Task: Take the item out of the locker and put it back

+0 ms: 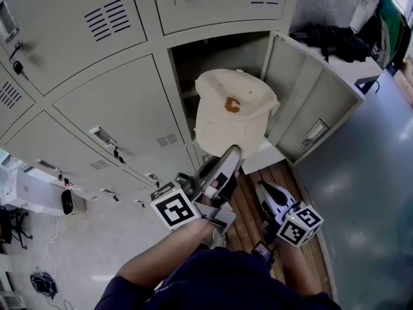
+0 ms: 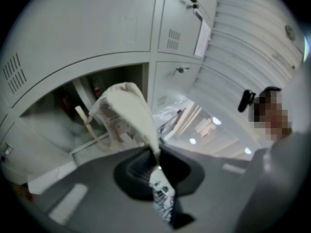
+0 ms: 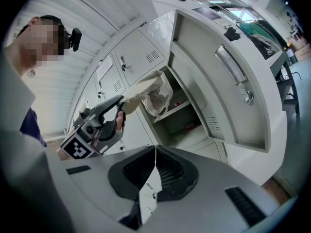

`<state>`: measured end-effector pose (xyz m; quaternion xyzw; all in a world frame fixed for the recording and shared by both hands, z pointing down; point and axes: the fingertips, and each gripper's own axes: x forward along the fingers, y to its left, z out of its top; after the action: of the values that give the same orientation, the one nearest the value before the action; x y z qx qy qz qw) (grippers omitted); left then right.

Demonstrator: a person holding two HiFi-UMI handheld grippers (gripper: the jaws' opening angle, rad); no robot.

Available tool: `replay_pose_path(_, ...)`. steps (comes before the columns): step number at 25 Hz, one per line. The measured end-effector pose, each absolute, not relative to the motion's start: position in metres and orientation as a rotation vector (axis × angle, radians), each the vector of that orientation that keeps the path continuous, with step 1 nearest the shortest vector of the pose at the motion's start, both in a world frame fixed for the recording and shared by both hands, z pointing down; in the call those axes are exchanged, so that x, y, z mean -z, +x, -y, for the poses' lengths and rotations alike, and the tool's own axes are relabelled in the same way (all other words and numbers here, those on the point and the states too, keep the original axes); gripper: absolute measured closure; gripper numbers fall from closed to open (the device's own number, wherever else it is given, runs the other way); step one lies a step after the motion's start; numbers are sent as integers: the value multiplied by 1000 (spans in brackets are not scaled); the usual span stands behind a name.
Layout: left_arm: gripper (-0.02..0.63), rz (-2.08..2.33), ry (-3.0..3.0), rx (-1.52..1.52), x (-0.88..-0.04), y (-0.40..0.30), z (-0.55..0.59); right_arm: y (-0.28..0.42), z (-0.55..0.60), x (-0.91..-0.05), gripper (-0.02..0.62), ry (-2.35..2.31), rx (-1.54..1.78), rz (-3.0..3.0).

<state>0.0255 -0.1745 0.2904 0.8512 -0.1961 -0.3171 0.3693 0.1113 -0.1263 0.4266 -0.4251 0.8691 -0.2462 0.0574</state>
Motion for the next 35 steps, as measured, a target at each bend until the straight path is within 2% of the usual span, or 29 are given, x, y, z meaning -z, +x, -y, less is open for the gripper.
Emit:
replay_pose_path(22,586,310,2380,617,-350,-19,95,114,142,-430,589,-1271,770,-2589)
replay_pose_path(35,586,304,2369,615,-359,-25,101,112,153,-429,589,-1244,784,-2588)
